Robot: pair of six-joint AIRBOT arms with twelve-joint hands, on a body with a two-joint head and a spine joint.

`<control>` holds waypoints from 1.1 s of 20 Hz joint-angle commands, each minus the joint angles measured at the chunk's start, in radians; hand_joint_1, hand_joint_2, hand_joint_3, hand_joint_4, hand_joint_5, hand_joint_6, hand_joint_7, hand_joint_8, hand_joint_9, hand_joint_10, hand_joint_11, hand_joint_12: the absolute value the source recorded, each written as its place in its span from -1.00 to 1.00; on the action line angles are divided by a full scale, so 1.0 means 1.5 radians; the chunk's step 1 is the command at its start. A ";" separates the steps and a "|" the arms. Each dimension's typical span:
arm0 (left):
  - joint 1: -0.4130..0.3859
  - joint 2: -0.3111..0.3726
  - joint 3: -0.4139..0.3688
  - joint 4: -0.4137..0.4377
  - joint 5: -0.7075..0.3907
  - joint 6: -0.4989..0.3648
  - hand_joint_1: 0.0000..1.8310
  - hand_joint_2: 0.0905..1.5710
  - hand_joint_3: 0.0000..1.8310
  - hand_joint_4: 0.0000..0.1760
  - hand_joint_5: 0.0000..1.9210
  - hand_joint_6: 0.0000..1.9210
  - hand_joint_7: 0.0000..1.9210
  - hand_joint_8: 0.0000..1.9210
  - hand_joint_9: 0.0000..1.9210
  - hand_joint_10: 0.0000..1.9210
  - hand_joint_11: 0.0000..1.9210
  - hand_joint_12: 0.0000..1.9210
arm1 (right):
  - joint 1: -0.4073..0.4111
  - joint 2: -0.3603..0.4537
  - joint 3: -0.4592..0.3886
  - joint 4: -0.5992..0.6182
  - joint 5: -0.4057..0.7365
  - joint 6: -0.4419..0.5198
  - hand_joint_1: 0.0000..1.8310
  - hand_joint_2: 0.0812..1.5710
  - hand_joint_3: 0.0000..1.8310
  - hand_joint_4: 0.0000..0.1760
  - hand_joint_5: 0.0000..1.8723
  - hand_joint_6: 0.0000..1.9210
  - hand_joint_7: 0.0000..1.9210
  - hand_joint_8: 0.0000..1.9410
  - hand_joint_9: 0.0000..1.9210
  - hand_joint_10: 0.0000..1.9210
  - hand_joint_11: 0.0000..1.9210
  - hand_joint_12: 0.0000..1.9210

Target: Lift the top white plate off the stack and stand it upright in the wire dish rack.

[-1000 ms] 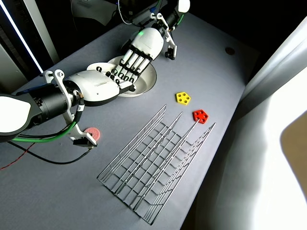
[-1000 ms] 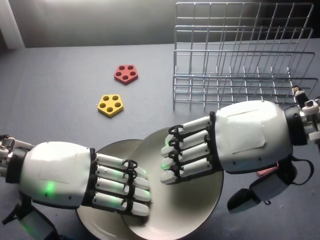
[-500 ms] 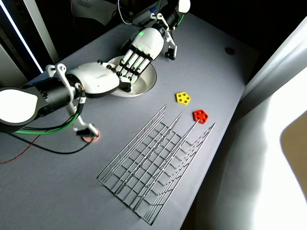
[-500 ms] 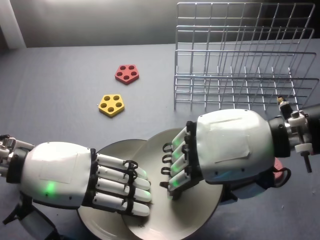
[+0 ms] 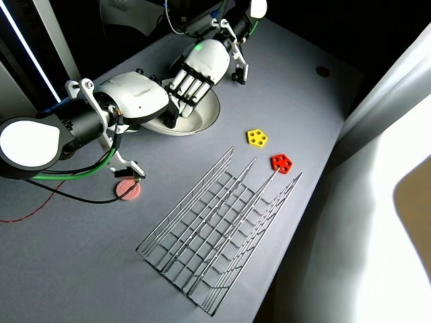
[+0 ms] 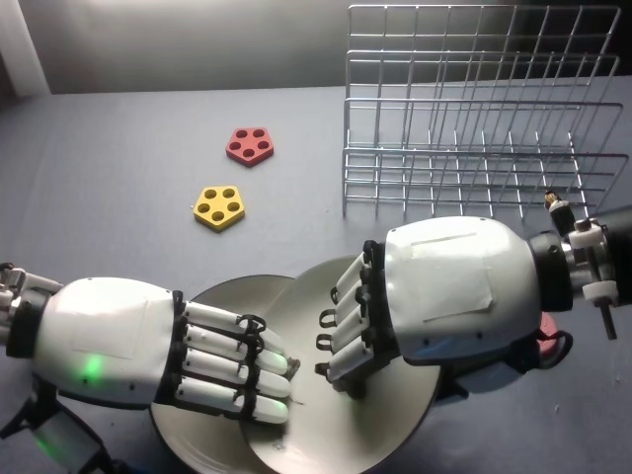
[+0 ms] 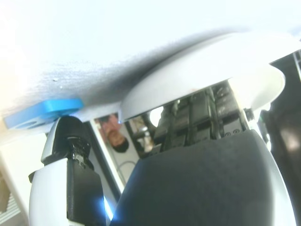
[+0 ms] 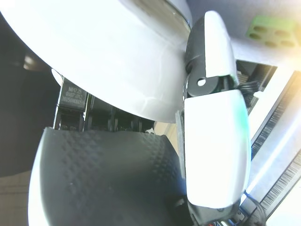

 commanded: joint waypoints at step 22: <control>-0.081 0.034 0.161 -0.115 -0.058 -0.128 -0.58 0.30 -1.00 -1.00 -0.91 -0.99 -0.91 -0.99 -0.89 -0.99 -1.00 -0.53 | 0.128 0.015 0.005 0.026 0.006 0.040 0.62 0.43 -1.00 -1.00 -0.19 0.30 -0.11 -0.13 -0.03 0.06 -0.20 0.66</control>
